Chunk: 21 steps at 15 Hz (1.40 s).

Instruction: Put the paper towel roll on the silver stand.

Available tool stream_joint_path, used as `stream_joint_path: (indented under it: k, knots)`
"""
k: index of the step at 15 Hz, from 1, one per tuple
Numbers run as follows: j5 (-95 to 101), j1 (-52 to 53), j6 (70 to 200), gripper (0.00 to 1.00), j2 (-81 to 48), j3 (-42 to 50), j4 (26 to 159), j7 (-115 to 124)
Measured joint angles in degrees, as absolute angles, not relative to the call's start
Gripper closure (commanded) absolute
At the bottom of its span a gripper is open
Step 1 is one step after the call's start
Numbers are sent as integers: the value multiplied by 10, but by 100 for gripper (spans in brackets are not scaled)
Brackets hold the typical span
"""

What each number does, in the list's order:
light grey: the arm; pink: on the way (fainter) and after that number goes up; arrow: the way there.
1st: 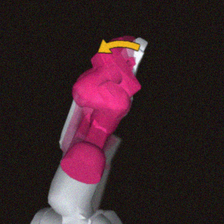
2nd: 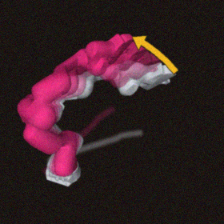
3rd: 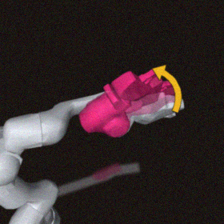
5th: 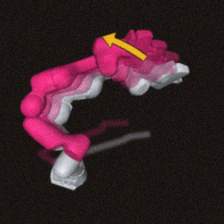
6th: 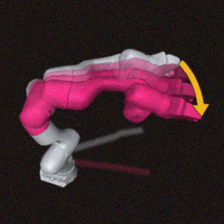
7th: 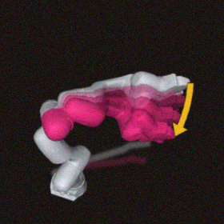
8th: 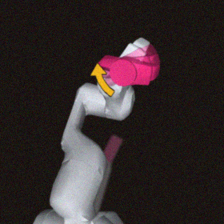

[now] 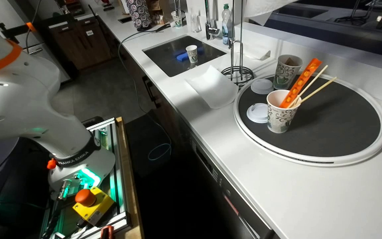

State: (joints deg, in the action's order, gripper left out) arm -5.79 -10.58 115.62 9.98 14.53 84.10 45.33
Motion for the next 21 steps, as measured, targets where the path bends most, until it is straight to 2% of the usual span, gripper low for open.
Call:
stream_joint_path:
  k: [6,12,13,15,16,21]
  knots:
    - [-89,-82,1135,97,93,100,777,362]
    - [-198,-41,1005,97,86,75,702,297]
    - [-216,-39,977,89,82,76,694,283]
    - [-232,-40,917,89,68,82,671,254]
    - [-236,-40,907,97,62,84,663,248]
    - [-226,-39,906,97,51,78,660,239]
